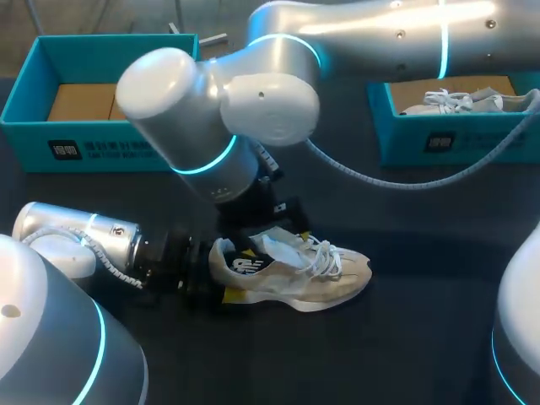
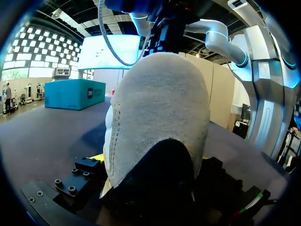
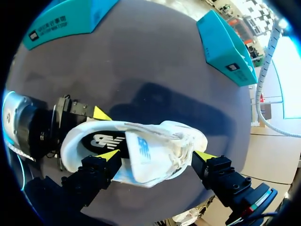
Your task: Take the shoe out of the shoebox, open the shoe tongue, remove and reinsert the insole, then place the shoe into the shoebox
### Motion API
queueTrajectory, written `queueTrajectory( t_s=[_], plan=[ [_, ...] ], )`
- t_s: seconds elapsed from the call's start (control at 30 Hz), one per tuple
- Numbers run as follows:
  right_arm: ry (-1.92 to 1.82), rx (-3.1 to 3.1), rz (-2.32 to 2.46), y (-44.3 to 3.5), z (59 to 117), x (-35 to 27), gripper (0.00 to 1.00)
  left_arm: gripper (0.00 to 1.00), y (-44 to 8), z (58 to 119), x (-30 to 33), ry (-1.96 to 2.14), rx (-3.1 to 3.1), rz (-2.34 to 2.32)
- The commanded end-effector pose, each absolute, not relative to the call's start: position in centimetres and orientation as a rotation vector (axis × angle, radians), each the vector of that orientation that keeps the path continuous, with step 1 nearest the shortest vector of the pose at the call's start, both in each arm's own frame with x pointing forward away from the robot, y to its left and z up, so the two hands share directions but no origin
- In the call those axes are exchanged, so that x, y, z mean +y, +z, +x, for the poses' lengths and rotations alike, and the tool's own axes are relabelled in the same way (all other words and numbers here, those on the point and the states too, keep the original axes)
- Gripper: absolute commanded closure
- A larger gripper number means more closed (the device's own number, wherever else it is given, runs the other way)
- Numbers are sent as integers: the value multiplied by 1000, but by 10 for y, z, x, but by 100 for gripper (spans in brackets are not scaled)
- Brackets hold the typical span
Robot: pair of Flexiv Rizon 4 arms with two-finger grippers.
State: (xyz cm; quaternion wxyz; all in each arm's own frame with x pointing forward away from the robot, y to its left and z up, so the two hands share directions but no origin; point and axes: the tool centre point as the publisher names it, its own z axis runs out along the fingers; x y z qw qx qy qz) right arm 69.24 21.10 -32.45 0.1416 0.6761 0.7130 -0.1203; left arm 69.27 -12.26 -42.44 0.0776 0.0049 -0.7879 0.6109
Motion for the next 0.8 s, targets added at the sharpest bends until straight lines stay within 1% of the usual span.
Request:
queueTrajectory(
  t_s=[0.03, 0.43, 0.5, 0.63, 0.8],
  plan=[
    [-240, 1728, 2244, -326, 689, 202, 0, 100, -427, 689, -125, 1830, -2363, 18],
    [-236, 1721, 2273, -334, 692, 194, 0, 100, -427, 689, -125, 1830, -2363, 18],
    [-232, 1716, 2282, -335, 691, 193, 11, 100, -427, 689, -125, 1830, -2363, 18],
    [-208, 1698, 2310, -336, 690, 190, 21, 100, -427, 689, -125, 1830, -2363, 18],
    [-169, 1671, 2341, -333, 688, 190, 41, 100, -427, 689, -125, 1830, -2363, 18]
  ],
)
